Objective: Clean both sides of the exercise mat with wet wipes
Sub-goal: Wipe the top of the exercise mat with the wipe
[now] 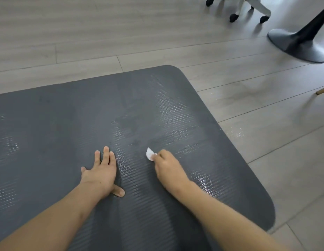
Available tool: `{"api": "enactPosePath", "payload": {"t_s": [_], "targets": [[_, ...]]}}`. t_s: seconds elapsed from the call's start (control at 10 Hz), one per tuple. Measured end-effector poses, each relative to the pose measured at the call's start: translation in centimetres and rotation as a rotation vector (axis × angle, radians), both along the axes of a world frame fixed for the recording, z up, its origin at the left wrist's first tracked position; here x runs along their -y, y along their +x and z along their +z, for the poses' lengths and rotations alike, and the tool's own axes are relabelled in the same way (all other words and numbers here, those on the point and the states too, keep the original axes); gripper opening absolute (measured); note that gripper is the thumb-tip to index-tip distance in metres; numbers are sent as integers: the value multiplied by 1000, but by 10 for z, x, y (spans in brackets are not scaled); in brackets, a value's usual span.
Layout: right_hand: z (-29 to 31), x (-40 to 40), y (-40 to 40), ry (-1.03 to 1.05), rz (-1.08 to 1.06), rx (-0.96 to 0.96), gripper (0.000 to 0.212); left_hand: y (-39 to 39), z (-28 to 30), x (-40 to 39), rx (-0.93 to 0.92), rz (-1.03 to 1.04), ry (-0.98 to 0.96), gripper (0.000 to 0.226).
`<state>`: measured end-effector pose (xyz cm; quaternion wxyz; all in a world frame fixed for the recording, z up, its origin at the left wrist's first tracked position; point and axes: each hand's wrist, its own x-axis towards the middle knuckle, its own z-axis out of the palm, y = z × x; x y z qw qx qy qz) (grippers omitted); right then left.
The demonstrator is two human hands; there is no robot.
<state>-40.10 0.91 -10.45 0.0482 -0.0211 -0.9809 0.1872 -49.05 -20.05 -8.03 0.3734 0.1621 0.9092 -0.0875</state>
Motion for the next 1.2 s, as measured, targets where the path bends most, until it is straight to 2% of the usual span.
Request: {"api": "enactPosePath", "payload": {"t_s": [0.1,0.2,0.3,0.4,0.5,0.6,0.7,0.8,0.9,1.0,1.1,1.2], "targets": [[10,-94,-6,24,-290,48,19,0,-1,0,-2,-1,-6,150],[21,-179,5,138,-737,101,25,0,-2,1,-5,-6,-2,149],[18,-123,-1,70,-742,22,19,-1,-2,2,-13,-13,7,149],[7,-7,9,-85,-383,27,15,0,-2,2,-3,-13,1,149],[-5,25,21,-54,25,-2,16,0,0,1,-7,-11,4,149],[-4,-76,5,63,-205,69,15,0,0,2,-4,-15,1,149],[9,-169,4,147,-690,71,23,0,-1,1,-6,-13,-4,149],[11,-117,0,89,-743,18,21,1,0,1,-7,-4,-2,148],[-1,-3,15,-139,-367,-20,24,1,0,1,-3,-3,-4,148],[-8,-6,18,-26,10,2,18,0,0,2,-4,-1,1,148],[-4,-120,1,48,-327,55,22,0,0,1,-2,-4,8,147],[1,-205,2,83,-759,36,18,1,-1,4,1,-12,17,147]]}}
